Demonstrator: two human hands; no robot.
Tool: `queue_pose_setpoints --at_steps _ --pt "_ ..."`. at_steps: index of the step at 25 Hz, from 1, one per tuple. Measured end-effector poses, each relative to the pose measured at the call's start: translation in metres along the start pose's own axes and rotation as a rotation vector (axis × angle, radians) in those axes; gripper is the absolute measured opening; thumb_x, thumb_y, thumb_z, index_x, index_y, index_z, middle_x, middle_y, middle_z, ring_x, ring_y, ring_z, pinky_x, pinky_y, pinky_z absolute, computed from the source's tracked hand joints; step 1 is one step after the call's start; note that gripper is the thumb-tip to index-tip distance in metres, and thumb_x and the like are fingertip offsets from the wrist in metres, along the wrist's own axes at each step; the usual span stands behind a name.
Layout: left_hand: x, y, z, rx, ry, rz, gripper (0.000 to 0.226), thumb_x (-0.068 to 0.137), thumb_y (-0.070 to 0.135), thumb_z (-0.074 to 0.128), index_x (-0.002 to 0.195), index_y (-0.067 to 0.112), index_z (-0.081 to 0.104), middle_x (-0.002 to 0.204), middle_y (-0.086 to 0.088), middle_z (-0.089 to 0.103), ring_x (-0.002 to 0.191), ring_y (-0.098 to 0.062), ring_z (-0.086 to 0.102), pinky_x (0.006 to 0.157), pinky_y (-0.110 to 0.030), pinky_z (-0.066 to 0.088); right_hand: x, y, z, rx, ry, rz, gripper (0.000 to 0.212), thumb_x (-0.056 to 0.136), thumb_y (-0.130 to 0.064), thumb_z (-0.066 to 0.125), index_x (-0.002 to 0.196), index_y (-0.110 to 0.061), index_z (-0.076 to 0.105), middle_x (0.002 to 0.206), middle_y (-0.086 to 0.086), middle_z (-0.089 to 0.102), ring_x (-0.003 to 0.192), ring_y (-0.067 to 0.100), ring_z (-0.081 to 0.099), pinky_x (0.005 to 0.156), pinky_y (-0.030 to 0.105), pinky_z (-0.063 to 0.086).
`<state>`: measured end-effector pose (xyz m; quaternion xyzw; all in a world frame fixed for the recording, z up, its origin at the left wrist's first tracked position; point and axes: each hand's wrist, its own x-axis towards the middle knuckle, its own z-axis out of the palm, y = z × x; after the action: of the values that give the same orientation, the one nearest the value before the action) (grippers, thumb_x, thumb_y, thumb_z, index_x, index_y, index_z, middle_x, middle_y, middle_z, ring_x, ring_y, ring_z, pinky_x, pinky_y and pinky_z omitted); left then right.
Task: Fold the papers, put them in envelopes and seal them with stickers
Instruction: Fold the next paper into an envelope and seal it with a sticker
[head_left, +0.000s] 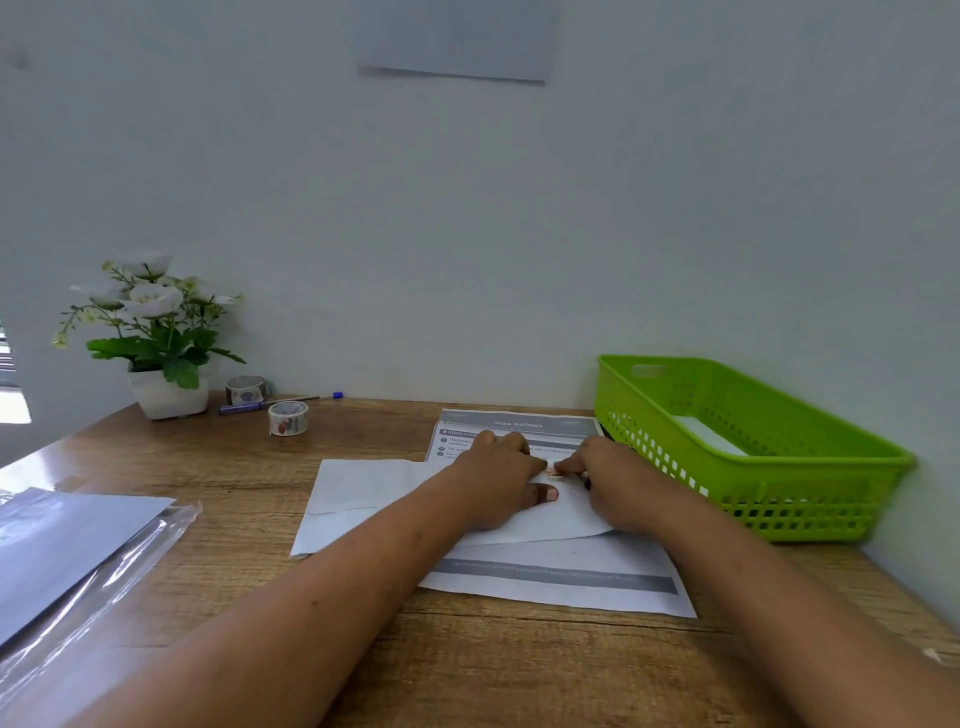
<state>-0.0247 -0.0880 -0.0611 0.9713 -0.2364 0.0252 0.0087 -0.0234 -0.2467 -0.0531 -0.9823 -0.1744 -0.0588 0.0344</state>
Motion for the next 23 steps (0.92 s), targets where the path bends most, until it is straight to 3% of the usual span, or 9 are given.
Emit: queue_pose_setpoints --at_steps 4,10,16,20,23 --pt "-0.001 0.001 -0.001 0.018 0.011 0.003 0.054 0.097 0.047 0.033 0.144 0.019 0.035 0.141 -0.008 0.037 0.126 -0.032 0.032 0.106 -0.041 0.03 -0.007 0.004 -0.004 0.03 0.006 0.004 0.042 0.086 0.003 0.044 0.116 -0.017 0.067 0.116 0.009 0.066 0.105 0.024 0.061 0.092 0.034 0.048" --pt "-0.001 -0.001 0.001 0.002 0.04 -0.001 0.054 0.097 0.049 0.033 0.143 0.021 0.036 0.143 -0.006 0.037 0.127 -0.03 0.032 0.105 -0.04 0.03 -0.01 0.006 -0.015 0.036 -0.029 -0.006 0.036 0.089 -0.003 0.05 0.115 -0.022 0.067 0.12 -0.001 0.066 0.109 0.016 0.06 0.094 0.023 0.047" --pt "0.004 -0.013 0.015 -0.257 0.133 -0.065 0.057 0.087 0.057 0.049 0.135 0.026 0.048 0.14 0.001 0.046 0.129 -0.024 0.035 0.108 -0.038 0.028 -0.013 0.005 -0.01 0.176 0.038 0.037 0.038 0.083 0.003 0.046 0.096 -0.027 0.065 0.099 -0.001 0.064 0.097 0.017 0.061 0.08 0.024 0.049" --pt "0.007 -0.015 0.02 -0.334 0.186 -0.067 0.058 0.085 0.056 0.054 0.135 0.027 0.044 0.133 0.002 0.053 0.125 -0.023 0.04 0.106 -0.038 0.03 -0.015 -0.002 0.0 0.054 -0.004 -0.015 0.061 0.086 0.003 0.037 0.136 -0.034 0.042 0.121 0.002 0.048 0.114 0.024 0.048 0.093 0.034 0.044" --pt "0.007 -0.015 0.019 -0.319 0.177 -0.058 0.06 0.087 0.055 0.051 0.141 0.035 0.034 0.136 0.001 0.05 0.127 -0.026 0.037 0.107 -0.04 0.028 -0.017 -0.008 0.0 -0.063 -0.029 -0.009 0.06 0.092 -0.006 0.034 0.142 -0.039 0.031 0.13 0.005 0.038 0.124 0.03 0.038 0.099 0.042 0.041"
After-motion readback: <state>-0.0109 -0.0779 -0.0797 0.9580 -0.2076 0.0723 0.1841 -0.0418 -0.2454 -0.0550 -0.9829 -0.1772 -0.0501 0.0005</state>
